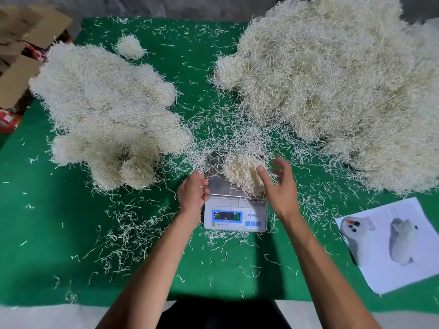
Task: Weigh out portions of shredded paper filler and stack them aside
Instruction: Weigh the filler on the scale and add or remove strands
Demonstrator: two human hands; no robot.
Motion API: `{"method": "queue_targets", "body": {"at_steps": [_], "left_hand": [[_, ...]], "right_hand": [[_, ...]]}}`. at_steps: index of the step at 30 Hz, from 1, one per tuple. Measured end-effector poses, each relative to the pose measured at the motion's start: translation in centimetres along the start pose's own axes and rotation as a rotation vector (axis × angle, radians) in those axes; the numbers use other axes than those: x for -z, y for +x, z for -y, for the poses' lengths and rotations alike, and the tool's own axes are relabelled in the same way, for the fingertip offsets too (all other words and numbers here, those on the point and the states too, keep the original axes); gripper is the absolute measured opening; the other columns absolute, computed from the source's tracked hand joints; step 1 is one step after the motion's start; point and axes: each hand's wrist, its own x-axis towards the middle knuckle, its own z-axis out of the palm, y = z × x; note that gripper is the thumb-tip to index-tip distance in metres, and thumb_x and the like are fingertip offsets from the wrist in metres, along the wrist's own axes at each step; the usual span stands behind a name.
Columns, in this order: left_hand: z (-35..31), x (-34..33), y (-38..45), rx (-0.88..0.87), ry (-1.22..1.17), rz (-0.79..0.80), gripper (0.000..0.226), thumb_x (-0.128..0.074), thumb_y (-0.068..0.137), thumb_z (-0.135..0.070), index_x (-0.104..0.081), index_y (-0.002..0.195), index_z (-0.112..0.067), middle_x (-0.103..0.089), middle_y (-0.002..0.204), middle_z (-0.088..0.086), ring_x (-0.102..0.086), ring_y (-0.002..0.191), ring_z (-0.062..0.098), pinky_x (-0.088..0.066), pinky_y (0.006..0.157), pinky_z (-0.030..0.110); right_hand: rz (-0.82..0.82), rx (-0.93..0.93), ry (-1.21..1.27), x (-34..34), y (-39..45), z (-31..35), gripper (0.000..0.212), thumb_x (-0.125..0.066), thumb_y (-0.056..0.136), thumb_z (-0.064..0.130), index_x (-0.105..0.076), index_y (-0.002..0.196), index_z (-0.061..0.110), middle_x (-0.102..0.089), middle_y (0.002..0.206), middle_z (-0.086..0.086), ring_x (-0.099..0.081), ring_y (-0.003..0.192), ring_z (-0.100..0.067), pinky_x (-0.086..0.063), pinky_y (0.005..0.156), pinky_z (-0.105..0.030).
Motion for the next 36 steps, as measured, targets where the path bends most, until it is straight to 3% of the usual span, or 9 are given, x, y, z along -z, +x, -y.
{"method": "queue_targets", "body": {"at_steps": [6,18,23,30,33,36], "left_hand": [[0.2,0.0,-0.5,-0.014,-0.022,0.027,0.025,-0.062,0.096,-0.036,-0.068,0.1,-0.012,-0.071,0.078,-0.003,-0.058,0.057,0.007,-0.048,0.056,0.025],[0.5,0.5,-0.4,0.023,-0.099,0.019,0.029,-0.063,0.095,-0.037,-0.068,0.102,-0.01,-0.069,0.072,-0.004,-0.055,0.058,0.009,-0.045,0.055,0.026],[0.3,0.8,0.1,0.048,-0.124,0.018,0.05,-0.07,0.069,-0.044,-0.069,0.106,-0.011,-0.069,0.073,-0.003,-0.055,0.058,0.01,-0.044,0.054,0.026],[0.1,0.9,0.7,0.044,-0.129,-0.006,0.031,-0.066,0.091,-0.038,-0.068,0.103,-0.01,-0.069,0.076,-0.001,-0.055,0.057,0.01,-0.045,0.052,0.026],[-0.2,0.4,0.7,-0.059,-0.015,0.013,0.023,-0.062,0.096,-0.033,-0.067,0.108,-0.014,-0.071,0.096,0.0,-0.065,0.074,0.013,-0.051,0.059,0.027],[-0.6,-0.2,1.2,-0.343,0.333,0.001,0.019,-0.061,0.099,-0.021,-0.063,0.118,-0.027,-0.065,0.117,-0.012,-0.064,0.102,0.006,-0.053,0.085,0.024]], "right_hand": [[-0.047,-0.026,0.001,0.0,-1.0,0.0,0.106,-0.056,0.079,0.088,-0.031,0.158,0.023,-0.039,0.159,0.002,-0.045,0.135,-0.01,-0.04,0.115,-0.043],[-0.084,-0.07,0.017,-0.1,-0.9,-0.4,0.11,-0.059,0.076,0.09,-0.028,0.159,0.024,-0.035,0.162,0.002,-0.04,0.143,-0.013,-0.036,0.119,-0.051],[-0.061,-0.063,0.019,-0.5,-0.8,-0.1,0.108,-0.059,0.076,0.089,-0.029,0.158,0.026,-0.038,0.161,0.003,-0.042,0.139,-0.01,-0.037,0.117,-0.045],[-0.044,-0.059,0.033,-0.9,-0.5,0.0,0.111,-0.061,0.073,0.09,-0.029,0.157,0.026,-0.041,0.158,0.004,-0.044,0.137,-0.011,-0.039,0.116,-0.044],[-0.032,-0.048,0.028,-1.4,-0.4,0.4,0.115,-0.063,0.07,0.091,-0.028,0.157,0.025,-0.042,0.156,0.005,-0.045,0.135,-0.01,-0.039,0.112,-0.038],[-0.032,-0.029,0.034,-1.8,-0.3,0.5,0.11,-0.064,0.073,0.088,-0.03,0.156,0.025,-0.044,0.156,0.006,-0.047,0.136,-0.012,-0.04,0.111,-0.039]]}}
